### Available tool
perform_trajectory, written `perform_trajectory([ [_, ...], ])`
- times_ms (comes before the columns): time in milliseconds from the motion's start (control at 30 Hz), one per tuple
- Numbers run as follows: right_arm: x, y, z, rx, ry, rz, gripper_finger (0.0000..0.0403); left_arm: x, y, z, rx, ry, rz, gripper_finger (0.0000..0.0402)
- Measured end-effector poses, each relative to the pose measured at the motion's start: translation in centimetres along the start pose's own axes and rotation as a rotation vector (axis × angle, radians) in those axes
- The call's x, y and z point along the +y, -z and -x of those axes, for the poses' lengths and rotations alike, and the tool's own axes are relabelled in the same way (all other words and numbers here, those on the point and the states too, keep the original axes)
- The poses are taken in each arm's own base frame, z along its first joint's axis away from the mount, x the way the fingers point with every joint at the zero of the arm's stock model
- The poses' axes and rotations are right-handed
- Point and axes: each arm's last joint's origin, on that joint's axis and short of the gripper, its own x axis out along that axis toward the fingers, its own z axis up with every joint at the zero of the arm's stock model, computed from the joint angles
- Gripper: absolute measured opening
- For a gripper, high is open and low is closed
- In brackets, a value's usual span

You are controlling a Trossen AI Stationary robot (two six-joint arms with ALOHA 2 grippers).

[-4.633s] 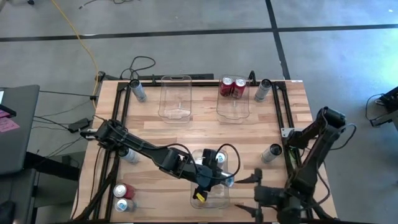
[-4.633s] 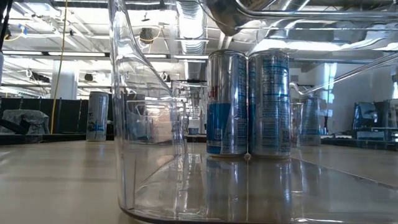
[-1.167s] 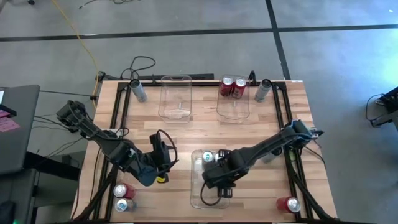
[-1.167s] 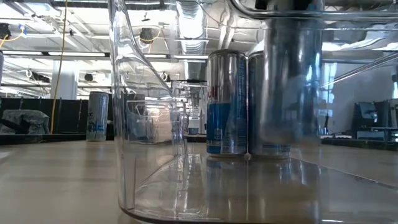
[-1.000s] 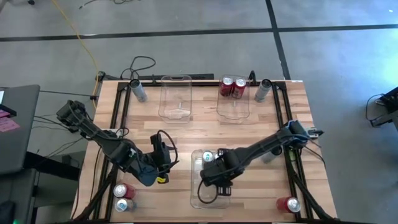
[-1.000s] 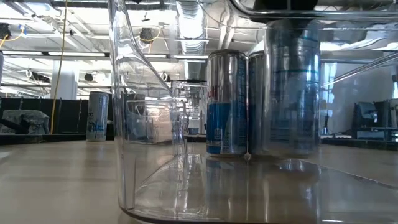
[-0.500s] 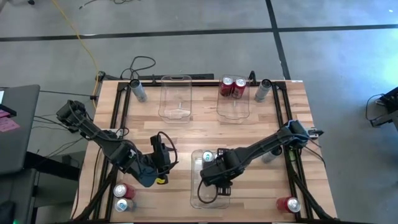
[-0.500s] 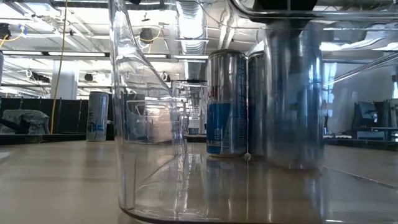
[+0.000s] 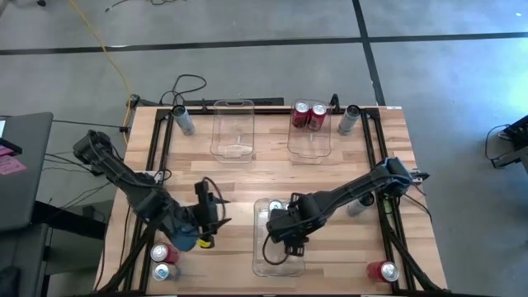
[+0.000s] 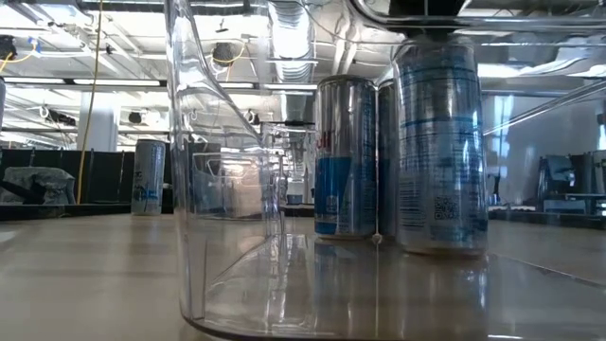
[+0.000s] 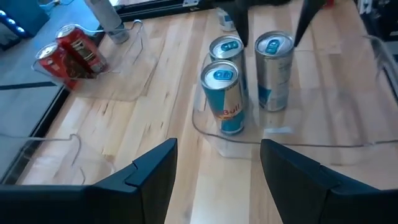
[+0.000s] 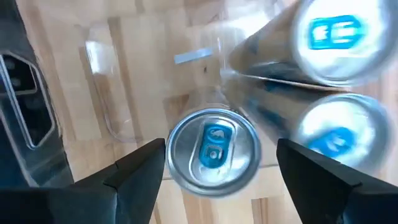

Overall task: Sort soda cans
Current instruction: Put the blue soda can into the bottom transparent bin

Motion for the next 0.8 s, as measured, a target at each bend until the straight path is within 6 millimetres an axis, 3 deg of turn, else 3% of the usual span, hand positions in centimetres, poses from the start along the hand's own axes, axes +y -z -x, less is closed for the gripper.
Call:
perform_trajectory([
  [233,0.1,2.5,5.3,-0.183,0.045,-0.004,0.0316,3.3,0.7,3.9,0.016,-0.015,0.102,0.0223],
  [467,0.6,5.8,10.2,-0.432,0.114,-0.043,0.0315,5.2,2.2,5.3,0.081,-0.103,0.204,0.0223],
  [633,1.7,8.1,11.6,-0.528,0.148,-0.039,0.0315,5.6,3.0,5.3,0.135,-0.166,0.27,0.0223],
  [800,3.1,10.3,11.1,-0.581,0.264,-0.016,0.0315,5.0,3.3,5.2,0.174,-0.144,0.196,0.0223],
])
